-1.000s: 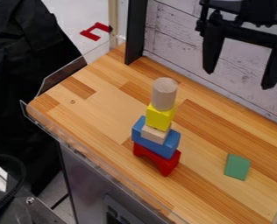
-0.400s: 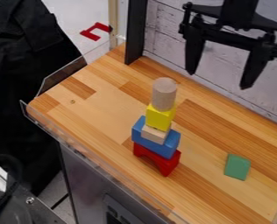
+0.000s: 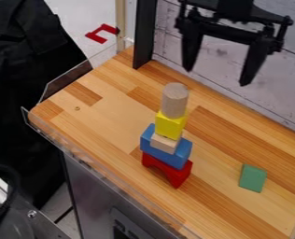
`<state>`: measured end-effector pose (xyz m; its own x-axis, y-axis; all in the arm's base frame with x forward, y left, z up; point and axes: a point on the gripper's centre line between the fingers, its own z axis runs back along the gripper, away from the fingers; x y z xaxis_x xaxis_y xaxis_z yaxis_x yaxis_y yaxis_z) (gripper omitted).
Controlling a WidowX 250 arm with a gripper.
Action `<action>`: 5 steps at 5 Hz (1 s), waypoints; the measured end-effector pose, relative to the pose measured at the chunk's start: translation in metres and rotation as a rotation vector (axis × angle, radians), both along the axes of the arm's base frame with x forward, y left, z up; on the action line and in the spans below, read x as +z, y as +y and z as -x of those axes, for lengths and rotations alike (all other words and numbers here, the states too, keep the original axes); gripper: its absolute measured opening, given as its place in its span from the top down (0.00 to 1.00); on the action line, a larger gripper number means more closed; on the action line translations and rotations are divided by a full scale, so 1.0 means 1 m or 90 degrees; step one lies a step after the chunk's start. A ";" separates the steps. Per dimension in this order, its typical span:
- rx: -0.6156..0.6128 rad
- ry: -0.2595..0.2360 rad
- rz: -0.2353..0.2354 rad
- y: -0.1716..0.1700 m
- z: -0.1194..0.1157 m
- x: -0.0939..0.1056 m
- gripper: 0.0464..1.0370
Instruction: Put cylinder from top of the tower to the left of the table
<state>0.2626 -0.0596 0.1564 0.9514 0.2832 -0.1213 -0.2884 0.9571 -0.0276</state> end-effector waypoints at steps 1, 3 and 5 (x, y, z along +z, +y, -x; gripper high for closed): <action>0.013 0.018 0.008 0.008 0.005 -0.006 0.04; 0.030 0.021 0.020 0.017 0.014 -0.008 0.04; 0.033 0.022 0.035 0.023 0.009 -0.016 0.04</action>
